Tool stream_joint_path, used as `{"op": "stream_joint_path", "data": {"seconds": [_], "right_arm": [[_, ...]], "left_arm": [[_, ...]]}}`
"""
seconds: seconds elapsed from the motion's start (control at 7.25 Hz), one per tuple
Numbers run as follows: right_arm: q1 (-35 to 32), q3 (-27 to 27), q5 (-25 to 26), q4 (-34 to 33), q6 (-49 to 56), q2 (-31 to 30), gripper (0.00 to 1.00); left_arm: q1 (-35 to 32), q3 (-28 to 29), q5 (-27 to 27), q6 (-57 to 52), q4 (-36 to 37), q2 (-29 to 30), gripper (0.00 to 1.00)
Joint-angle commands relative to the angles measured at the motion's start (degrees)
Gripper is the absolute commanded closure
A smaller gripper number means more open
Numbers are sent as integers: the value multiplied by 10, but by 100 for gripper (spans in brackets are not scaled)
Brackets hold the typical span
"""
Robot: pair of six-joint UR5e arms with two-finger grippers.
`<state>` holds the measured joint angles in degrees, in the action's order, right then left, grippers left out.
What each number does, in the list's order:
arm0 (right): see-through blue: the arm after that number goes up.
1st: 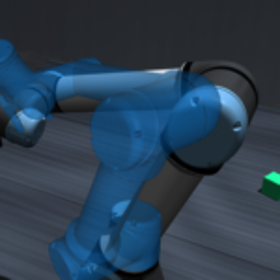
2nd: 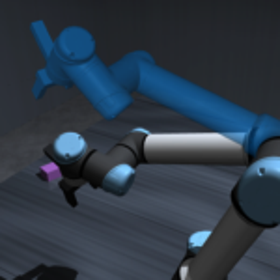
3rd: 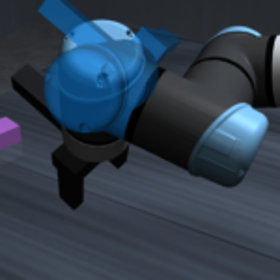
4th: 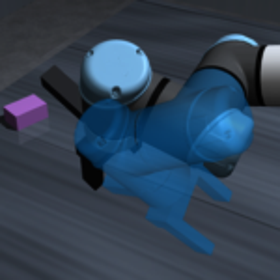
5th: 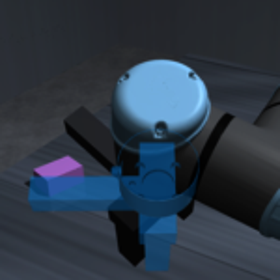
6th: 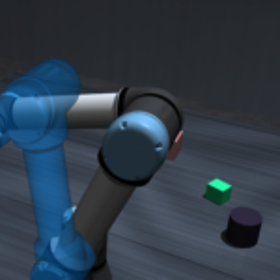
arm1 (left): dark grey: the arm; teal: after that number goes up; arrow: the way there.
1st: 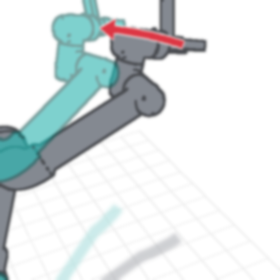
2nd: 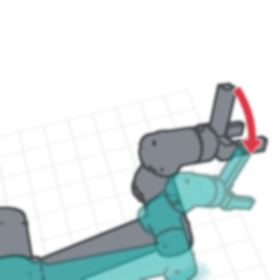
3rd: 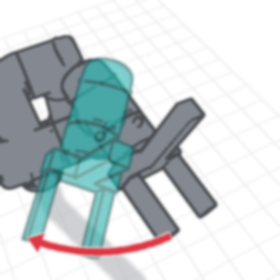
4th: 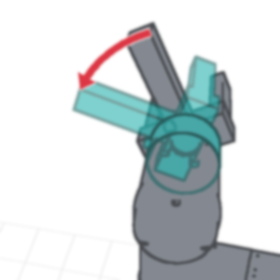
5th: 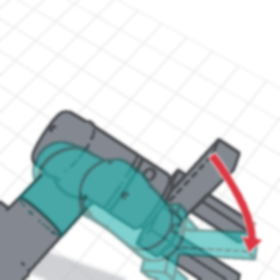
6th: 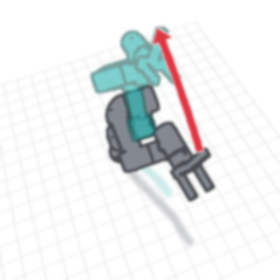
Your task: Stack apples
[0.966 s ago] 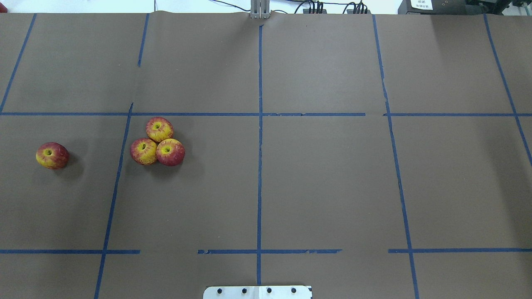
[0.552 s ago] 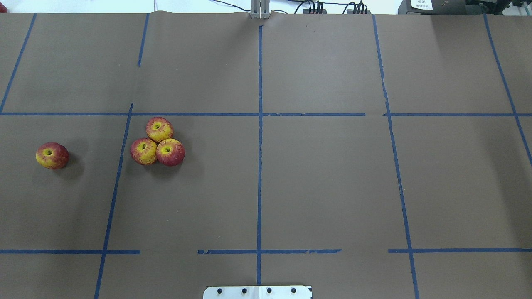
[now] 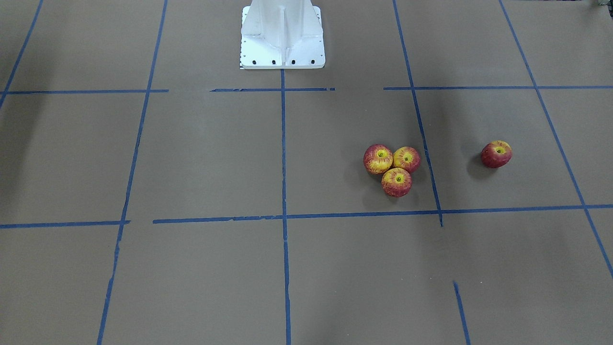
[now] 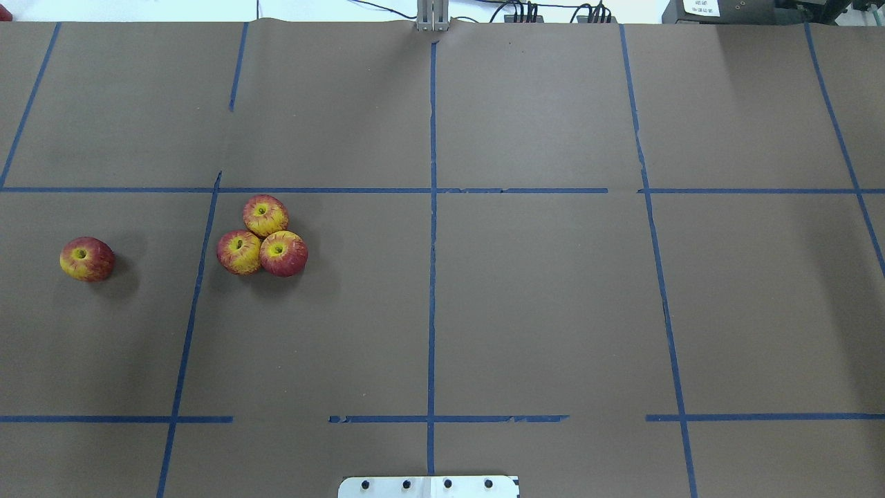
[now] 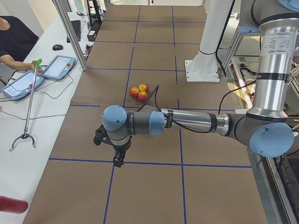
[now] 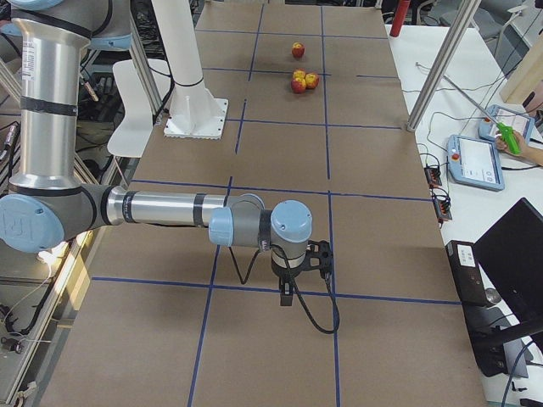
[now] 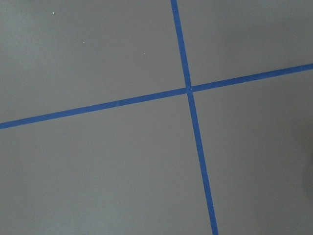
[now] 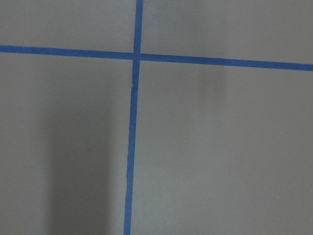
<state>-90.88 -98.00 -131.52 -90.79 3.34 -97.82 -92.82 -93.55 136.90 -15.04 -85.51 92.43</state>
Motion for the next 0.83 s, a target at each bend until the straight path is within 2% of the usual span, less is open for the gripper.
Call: {"op": "stream_joint_path", "data": {"seconds": [0.0,0.28,0.41,0.69], "right_arm": [[0,-1,0,0,0,0,0],[0,0,-1,0,0,0,0],[0,0,0,0,0,0,0],[0,0,-1,0,0,0,0]], "left_arm": [[87,-40,38,158,-29,-1,0],[182,-53,-15,351,-118,4,0],[210,-53,-22,435,-156,4,0],[298,-46,-109,566,-212,2,0]]}}
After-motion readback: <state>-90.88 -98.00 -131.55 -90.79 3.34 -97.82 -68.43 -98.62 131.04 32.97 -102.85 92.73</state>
